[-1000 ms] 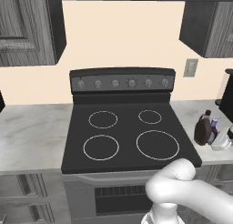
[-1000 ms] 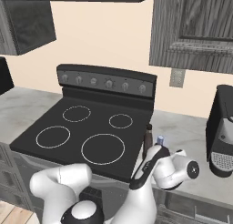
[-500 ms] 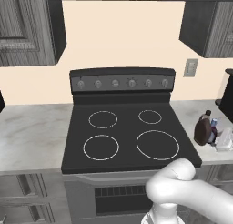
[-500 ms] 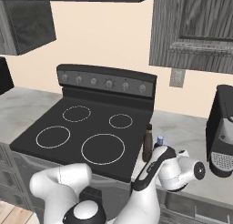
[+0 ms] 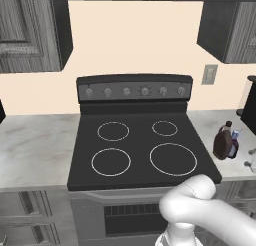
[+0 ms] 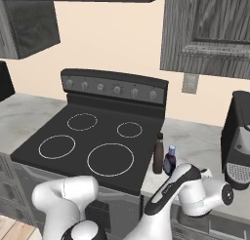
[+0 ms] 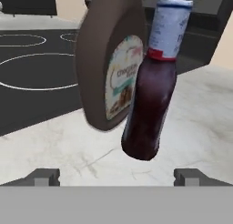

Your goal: Take 2 condiments from the cabinet and move them on the counter near the stove.Make sure the condiments are lined up with each other, next to each other.

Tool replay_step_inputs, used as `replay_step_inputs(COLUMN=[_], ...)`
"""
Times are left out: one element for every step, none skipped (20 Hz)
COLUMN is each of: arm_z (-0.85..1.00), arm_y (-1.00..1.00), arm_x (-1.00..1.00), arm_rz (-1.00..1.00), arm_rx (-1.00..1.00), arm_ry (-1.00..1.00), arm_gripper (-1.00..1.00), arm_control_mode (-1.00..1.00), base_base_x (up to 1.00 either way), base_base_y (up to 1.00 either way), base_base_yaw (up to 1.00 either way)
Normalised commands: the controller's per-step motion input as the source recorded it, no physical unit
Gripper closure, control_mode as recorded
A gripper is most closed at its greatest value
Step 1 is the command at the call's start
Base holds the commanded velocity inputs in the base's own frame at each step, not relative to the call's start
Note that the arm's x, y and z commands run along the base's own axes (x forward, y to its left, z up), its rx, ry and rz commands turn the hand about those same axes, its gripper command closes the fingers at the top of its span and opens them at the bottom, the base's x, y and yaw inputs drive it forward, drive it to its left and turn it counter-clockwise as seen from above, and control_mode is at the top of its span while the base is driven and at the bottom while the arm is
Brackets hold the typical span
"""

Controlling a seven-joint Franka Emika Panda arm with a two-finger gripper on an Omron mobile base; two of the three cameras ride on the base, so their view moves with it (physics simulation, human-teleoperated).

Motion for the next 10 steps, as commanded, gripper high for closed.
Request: replay_step_inputs(arm_z=[0.26, 0.37, 0.47, 0.51, 0.64, 0.65, 0.74, 0.82, 0.95, 0.99], arm_y=[0.0, 0.0, 0.0, 0.0, 0.04, 0.16, 0.18, 0.16, 0.16, 0.17], arm_x=[-0.25, -0.21, -0.2, -0.14, -0.08, 0.0, 0.0, 0.0, 0.0, 0.0], arm_rz=[0.03, 0.03, 0.02, 0.01, 0.0, 0.0, 0.0, 0.0, 0.0, 0.0], arm_rx=[-0.01, -0.02, -0.03, -0.04, -0.05, -0.06, -0.06, -0.04, -0.02, 0.0], arm_ry=[0.0, -0.01, -0.02, -0.02, -0.02, -0.01, -0.03, -0.03, -0.03, -0.01], arm_gripper=[-1.0, -1.0, -1.0, -1.0, -1.0, -1.0, -1.0, -1.0, -1.0, -1.0], arm_control_mode=[-1.0, -1.0, -1.0, -1.0, -1.0, -1.0, -1.0, -1.0, -1.0, -1.0], base_base_x=[0.0, 0.0, 0.0, 0.0, 0.0, 0.0, 0.0, 0.0, 0.0, 0.0], base_base_y=[0.0, 0.0, 0.0, 0.0, 0.0, 0.0, 0.0, 0.0, 0.0, 0.0], base_base_yaw=[0.0, 0.0, 0.0, 0.0, 0.0, 0.0, 0.0, 0.0, 0.0, 0.0])
